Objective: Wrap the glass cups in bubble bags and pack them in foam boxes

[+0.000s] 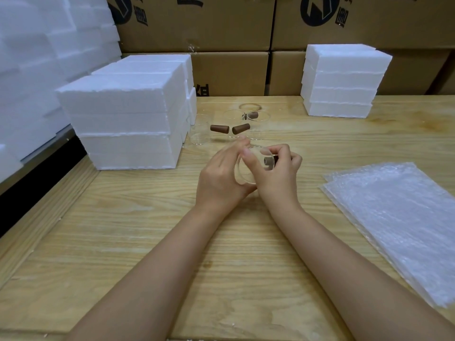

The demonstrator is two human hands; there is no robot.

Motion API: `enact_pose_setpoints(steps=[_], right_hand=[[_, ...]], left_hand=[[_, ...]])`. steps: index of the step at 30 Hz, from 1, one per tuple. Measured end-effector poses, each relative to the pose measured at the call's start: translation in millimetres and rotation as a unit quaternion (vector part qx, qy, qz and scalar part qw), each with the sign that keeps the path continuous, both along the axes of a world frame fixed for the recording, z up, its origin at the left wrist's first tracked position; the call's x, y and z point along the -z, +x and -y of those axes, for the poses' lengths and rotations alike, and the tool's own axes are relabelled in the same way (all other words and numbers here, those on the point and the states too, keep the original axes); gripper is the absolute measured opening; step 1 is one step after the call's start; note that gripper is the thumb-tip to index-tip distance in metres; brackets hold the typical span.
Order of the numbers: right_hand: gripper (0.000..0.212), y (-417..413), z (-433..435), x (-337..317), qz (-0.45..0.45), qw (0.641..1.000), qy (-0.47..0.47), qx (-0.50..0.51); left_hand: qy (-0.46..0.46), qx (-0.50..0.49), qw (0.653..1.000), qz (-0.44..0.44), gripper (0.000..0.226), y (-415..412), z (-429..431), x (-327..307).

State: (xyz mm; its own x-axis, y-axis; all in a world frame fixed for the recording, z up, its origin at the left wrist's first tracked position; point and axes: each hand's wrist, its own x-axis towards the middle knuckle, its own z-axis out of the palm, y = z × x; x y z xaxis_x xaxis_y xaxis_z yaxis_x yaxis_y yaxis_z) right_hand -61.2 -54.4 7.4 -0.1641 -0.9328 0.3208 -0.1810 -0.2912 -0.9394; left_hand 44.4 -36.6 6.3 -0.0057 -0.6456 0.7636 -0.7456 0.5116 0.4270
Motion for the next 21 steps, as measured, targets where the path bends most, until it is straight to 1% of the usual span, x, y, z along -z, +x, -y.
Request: enact_pose_setpoints(steps=[3,5,6,9,11,13,15,17,21], right_hand=[[0.031,0,1,-1,0.019,1.000,0.000,-0.003],[0.024,-1,2,-3,0.034,0.999,-0.006,0.001],[0.023,-1,2,-3,0.034,0.999,-0.010,0.002],[0.025,-3,3,-3,0.006,1.000,-0.018,-0.018],[0.023,-7,3,-3,-0.011,0.999,-0.028,-0.045],[0.014,-12,3,-3,-0.034,0.996,-0.042,-0.077],[0.002,-16,2,-4,-0.038,0.992,-0.038,-0.113],[0.020,-17,1,-4,-0.051,0.990,-0.029,-0.126],[0.051,-14,-3,-7,-0.092,0.991,-0.012,-0.099]], left_hand=[[0.010,0.011,1.000,-0.005,0.067,0,-1,-2],[0.019,0.014,1.000,-0.008,0.071,2,-1,-2],[0.026,0.016,0.999,-0.015,0.073,2,-1,-2],[0.036,0.014,0.999,-0.036,0.074,4,-1,-2],[0.038,0.010,0.998,-0.049,0.073,5,0,-2],[0.053,0.006,0.996,-0.075,0.074,6,0,-3],[0.062,-0.001,0.994,-0.095,0.074,7,1,-3],[0.066,-0.002,0.993,-0.103,0.074,8,2,-2],[0.067,-0.007,0.993,-0.097,0.075,8,3,-1]])
